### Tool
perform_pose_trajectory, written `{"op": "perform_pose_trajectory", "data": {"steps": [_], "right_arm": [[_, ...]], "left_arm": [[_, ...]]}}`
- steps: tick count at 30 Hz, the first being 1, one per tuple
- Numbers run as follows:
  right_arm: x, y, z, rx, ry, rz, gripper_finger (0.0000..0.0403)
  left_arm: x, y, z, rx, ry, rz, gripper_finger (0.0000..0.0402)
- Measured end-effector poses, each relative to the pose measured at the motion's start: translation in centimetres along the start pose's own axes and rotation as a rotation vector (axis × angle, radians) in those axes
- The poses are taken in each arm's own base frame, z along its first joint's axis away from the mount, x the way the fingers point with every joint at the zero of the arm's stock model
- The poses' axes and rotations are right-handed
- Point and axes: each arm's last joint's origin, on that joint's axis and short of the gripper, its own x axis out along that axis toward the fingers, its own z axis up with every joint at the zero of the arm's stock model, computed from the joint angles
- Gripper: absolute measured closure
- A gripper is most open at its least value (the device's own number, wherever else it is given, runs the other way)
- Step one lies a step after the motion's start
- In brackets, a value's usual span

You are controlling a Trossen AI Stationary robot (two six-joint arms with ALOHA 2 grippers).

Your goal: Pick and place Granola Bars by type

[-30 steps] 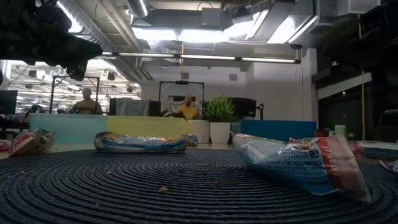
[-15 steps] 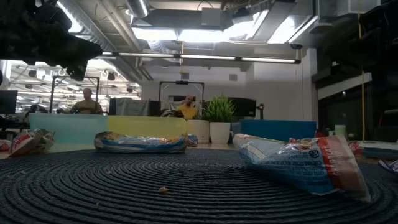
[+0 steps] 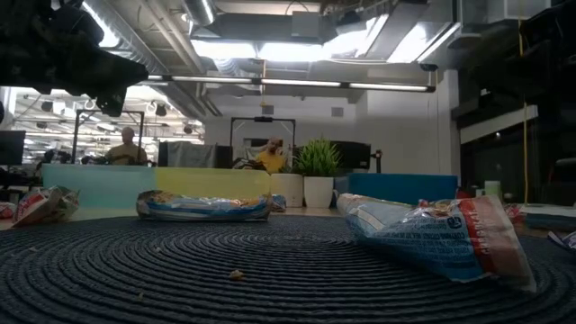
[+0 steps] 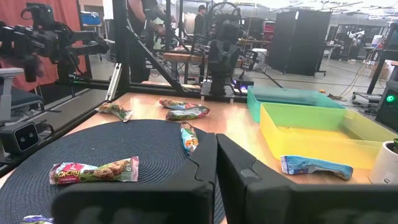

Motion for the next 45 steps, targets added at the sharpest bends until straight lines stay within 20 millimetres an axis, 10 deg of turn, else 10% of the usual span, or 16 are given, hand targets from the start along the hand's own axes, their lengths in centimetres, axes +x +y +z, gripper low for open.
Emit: {"op": "perform_pose_trajectory", "data": {"steps": [45], "right_arm": [[-0.1, -0.5, 1.4, 0.226, -0.154, -0.125, 0.0390]], "left_arm": [[-0.4, 0.6, 2.3, -0.098, -0.296, 0.329, 0.0361]]}}
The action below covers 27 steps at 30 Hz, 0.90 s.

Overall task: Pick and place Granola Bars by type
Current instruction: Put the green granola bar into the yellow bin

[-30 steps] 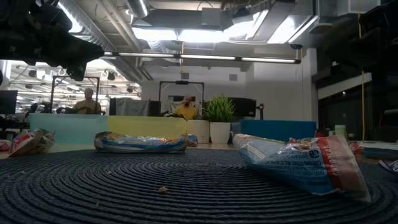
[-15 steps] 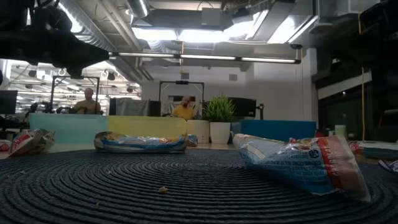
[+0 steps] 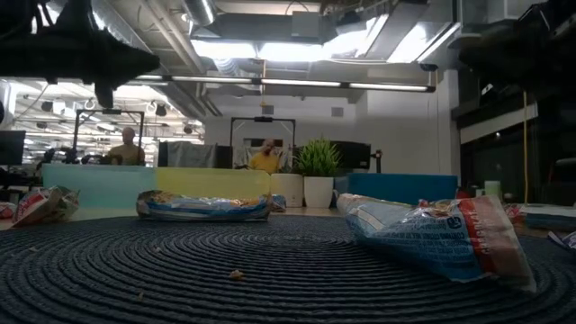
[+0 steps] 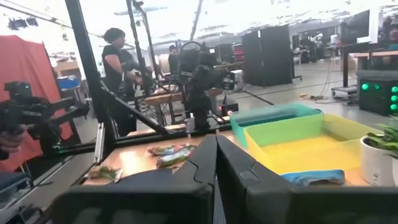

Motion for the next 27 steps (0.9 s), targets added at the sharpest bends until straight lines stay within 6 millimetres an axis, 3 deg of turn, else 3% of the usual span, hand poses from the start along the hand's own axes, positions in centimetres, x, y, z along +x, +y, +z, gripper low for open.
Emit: {"op": "perform_pose_trajectory", "data": {"steps": [7, 15, 22, 27], "right_arm": [[0.1, 0.2, 1.4, 0.023, -0.001, -0.025, 0.0390], [0.9, 0.6, 4.3, -0.003, 0.145, -0.079, 0.0390], [2.1, 1.3, 7.7, -0.107, 0.132, -0.071, 0.0390], [2.6, 1.5, 8.8, -0.165, 0.130, -0.067, 0.0390]], "left_arm": [[0.0, -1.2, 3.1, 0.001, 0.029, -0.099, 0.0364], [1.0, -3.4, 7.9, -0.019, 0.355, -0.105, 0.0364], [5.0, -6.7, 11.5, -0.027, 0.520, -0.213, 0.0364], [8.3, -8.5, 11.8, 0.032, 0.608, -0.298, 0.0364]]}}
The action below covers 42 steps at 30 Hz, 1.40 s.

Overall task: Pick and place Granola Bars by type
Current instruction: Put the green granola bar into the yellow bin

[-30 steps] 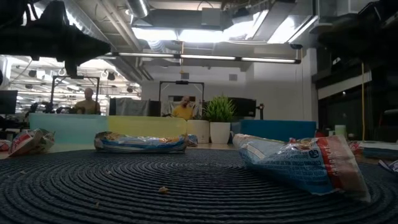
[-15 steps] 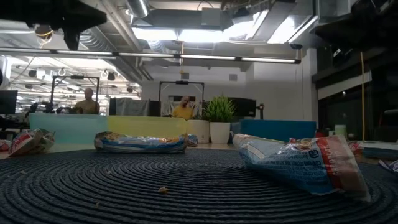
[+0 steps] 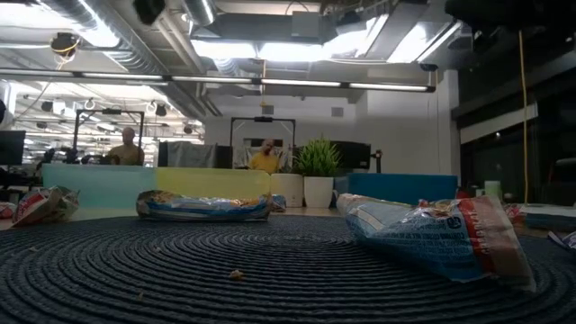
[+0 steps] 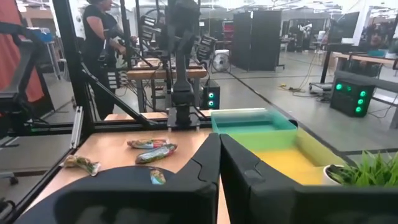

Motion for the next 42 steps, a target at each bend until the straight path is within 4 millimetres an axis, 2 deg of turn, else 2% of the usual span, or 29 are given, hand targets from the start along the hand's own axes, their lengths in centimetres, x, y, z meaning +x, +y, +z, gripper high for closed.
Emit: {"op": "perform_pose_trajectory", "data": {"steps": [4, 10, 19, 27, 35, 42], "right_arm": [[0.1, 0.0, -0.1, -0.005, 0.010, 0.000, 0.0390], [0.2, 0.0, -0.5, -0.011, 0.045, 0.000, 0.0390], [0.2, 0.0, -0.6, -0.002, 0.056, 0.001, 0.0390], [0.2, 0.0, -0.7, -0.005, 0.058, 0.002, 0.0390], [0.1, 0.0, -0.7, -0.006, 0.061, 0.002, 0.0390], [0.1, 0.0, -0.7, -0.006, 0.062, 0.002, 0.0390]], "left_arm": [[2.2, 0.0, 0.0, 0.026, 0.081, -0.029, 0.0364], [5.5, 0.5, -1.4, -0.068, 0.240, -0.055, 0.0363], [9.8, 1.6, -4.1, -0.106, 0.448, -0.032, 0.0345], [12.4, 2.3, -6.6, -0.095, 0.606, -0.009, 0.0285], [14.1, 1.8, -9.1, -0.026, 0.736, -0.025, 0.0206], [15.7, 1.5, -11.9, 0.073, 0.844, 0.083, 0.0182]]}}
